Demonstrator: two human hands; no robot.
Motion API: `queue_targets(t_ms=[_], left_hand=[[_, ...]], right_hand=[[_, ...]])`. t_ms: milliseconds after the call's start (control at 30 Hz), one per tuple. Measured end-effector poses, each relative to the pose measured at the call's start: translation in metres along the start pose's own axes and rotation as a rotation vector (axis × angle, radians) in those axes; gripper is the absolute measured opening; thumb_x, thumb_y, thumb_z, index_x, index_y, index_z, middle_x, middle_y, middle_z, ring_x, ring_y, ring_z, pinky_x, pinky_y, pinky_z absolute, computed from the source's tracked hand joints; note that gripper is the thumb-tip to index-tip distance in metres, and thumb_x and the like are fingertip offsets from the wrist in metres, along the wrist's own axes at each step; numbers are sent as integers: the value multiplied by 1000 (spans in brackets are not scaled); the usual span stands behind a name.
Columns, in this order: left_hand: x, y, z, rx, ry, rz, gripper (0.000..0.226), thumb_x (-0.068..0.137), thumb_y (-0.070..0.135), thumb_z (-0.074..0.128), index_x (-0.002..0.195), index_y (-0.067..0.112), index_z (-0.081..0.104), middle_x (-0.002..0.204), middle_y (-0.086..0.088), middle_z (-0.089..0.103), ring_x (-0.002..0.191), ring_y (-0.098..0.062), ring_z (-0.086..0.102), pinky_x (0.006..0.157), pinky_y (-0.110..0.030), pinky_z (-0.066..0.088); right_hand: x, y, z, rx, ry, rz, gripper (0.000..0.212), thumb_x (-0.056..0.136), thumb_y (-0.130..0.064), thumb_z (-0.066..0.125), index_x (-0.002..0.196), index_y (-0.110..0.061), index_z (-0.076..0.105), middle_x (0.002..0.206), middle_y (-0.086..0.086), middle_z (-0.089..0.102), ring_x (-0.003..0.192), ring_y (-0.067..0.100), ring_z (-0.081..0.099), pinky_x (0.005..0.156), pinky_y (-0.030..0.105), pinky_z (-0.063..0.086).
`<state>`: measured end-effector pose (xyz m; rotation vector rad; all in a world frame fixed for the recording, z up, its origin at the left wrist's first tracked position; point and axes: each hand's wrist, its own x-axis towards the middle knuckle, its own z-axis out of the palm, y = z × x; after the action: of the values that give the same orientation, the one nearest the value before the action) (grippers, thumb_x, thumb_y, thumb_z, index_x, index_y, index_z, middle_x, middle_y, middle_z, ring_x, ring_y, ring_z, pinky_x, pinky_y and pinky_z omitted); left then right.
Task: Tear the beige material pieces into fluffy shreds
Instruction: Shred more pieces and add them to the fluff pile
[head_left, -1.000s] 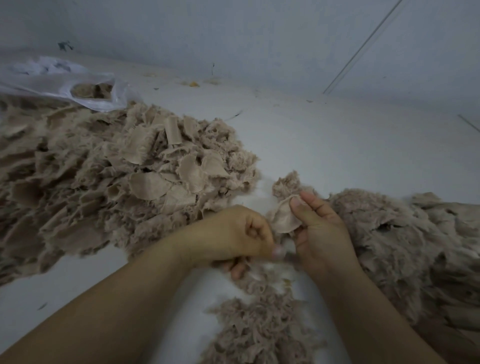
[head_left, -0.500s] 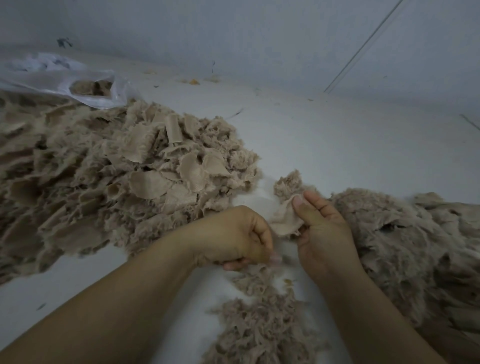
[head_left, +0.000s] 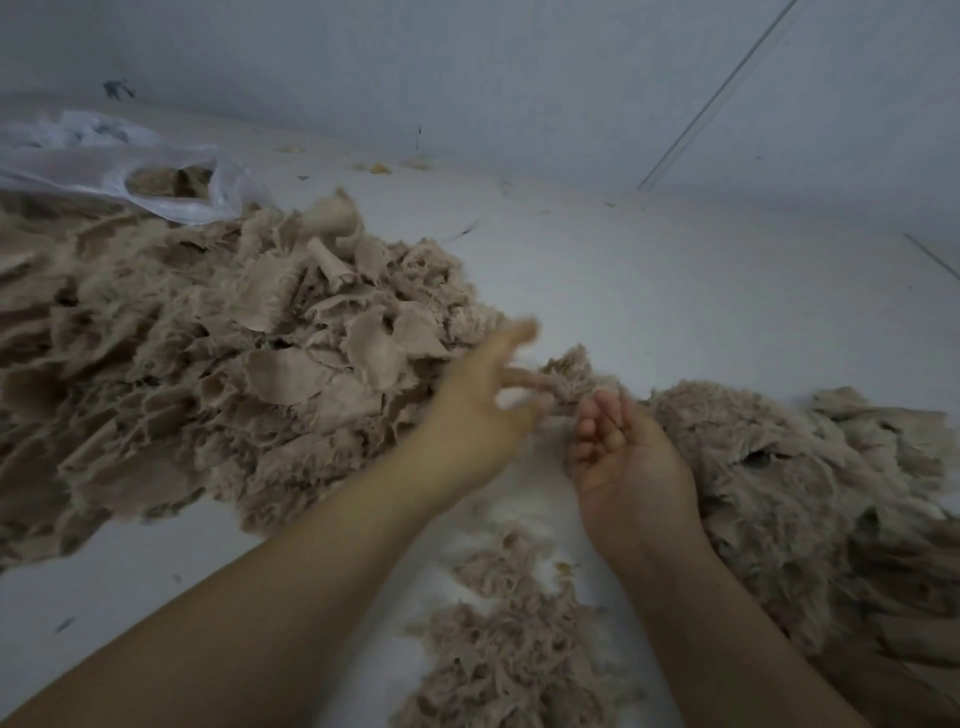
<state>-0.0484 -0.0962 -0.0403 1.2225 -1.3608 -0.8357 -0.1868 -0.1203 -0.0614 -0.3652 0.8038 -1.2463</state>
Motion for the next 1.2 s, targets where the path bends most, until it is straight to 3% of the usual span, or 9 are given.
queue_targets(t_ms=[133,267,367,600,700,767,900,1033,1200], left_hand=[[26,-6,22,646,-181,149,53,87,-5,54,137,13,53,145,-6,45,133,-22,41,109,-27,34],[43,-6,28,935,-246,193,11,78,-2,58,74,8,60,82,-12,58,83,-33,57,67,-35,41],[25,-18,29,857,-162,227,12,77,-2,60,65,1,61,71,-15,58,71,-32,53,66,-41,42],[-7,-17,8,475,25,14,26,81,10,77,69,-3,57,69,-14,55,61,-19,50,60,-35,45],[-18,-12,3,331,79,45,8,85,5,72,79,6,67,77,-1,58,70,-7,54,63,-15,43],[-25,-13,4,265,86,38,10,90,5,66,89,11,73,85,11,61,79,3,58,67,-6,42],[-26,-21,7,165,162,-8,23,93,11,64,71,8,71,68,-3,66,61,-11,59,60,-28,50],[-23,-24,11,148,99,4,17,90,2,65,81,11,76,73,6,70,64,-4,62,62,-18,50],[-20,-24,8,2,162,-73,35,90,-1,64,87,31,75,89,22,72,89,5,67,75,-10,50]], right_hand=[[-1,-6,-1,83,11,35,29,107,-28,43,101,-7,62,70,1,62,52,8,52,42,16,39],[-3,-9,-4,107,-11,25,37,107,-33,42,112,-4,64,107,10,74,94,18,72,77,25,57],[-5,-10,-3,46,-38,21,46,108,-37,36,135,-3,53,133,14,61,123,26,59,104,35,46],[-4,-4,-2,-50,1,22,57,108,-36,36,153,-2,33,155,17,41,142,30,41,117,41,33],[-5,-3,-1,-42,-11,13,49,107,-29,40,148,-3,41,145,13,53,131,25,53,110,37,42],[-6,-4,-1,-23,-20,-6,34,105,-23,45,133,-6,55,123,7,67,107,16,64,89,28,51],[-8,-6,-3,65,-77,20,19,100,-17,51,112,-6,63,92,6,77,79,16,73,57,19,53],[-8,-2,-2,53,-159,49,24,103,-20,46,119,-5,57,108,19,74,99,28,74,73,30,62],[-3,-2,-4,-19,-86,42,25,102,-25,49,121,-12,58,122,20,68,116,32,63,83,33,52]])
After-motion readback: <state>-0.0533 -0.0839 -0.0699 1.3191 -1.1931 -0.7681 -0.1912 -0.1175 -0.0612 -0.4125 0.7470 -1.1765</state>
